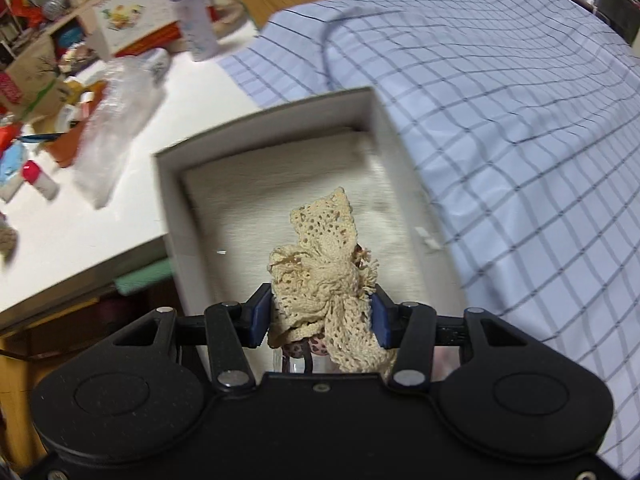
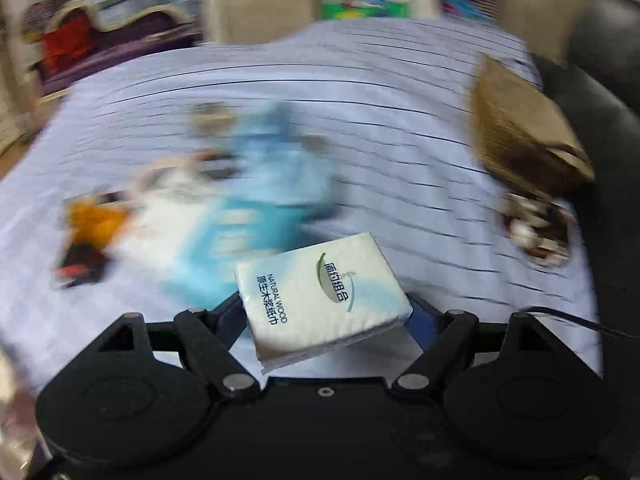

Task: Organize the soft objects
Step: 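Carry the lace cloth and tissue pack over the white box with both tools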

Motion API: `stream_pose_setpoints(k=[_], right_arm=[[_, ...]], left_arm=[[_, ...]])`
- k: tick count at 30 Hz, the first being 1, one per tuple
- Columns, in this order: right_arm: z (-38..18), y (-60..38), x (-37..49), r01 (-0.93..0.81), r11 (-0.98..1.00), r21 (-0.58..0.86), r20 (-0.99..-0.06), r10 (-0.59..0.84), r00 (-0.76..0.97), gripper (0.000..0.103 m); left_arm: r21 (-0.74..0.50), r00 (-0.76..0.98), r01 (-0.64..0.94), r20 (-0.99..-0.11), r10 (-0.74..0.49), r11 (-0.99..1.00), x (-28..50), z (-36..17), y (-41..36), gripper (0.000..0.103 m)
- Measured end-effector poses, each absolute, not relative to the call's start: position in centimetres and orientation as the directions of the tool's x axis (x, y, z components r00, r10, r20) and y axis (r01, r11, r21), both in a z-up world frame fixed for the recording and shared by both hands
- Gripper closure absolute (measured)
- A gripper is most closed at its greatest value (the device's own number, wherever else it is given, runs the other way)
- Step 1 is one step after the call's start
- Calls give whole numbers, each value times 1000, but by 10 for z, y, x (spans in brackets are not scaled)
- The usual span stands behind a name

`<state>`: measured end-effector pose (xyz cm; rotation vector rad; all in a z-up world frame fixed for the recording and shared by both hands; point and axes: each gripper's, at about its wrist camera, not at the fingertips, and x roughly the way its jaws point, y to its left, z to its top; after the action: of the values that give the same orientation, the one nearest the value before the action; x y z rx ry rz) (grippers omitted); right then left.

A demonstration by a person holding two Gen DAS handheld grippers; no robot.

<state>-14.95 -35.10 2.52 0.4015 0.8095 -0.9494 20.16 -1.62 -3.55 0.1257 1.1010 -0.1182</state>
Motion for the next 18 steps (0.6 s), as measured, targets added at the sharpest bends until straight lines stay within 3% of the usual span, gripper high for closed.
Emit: stream_pose_setpoints(k=[6,11,18], right_arm=[[30,-271,-51,616,785,68,-798,-328,506,21],[17,-208,28,446,885,132,-836,-142,530,21],[-6,-152,100,320,940,117,-868,-60,493,21]], left_arm=[[-16,407,121,-911,-65,993,212,-45,10,54],[-56,390,116,-916,-97,992,213,-51,17,54],[-26,356,66,-933,-48,998,216,-70,18,52]])
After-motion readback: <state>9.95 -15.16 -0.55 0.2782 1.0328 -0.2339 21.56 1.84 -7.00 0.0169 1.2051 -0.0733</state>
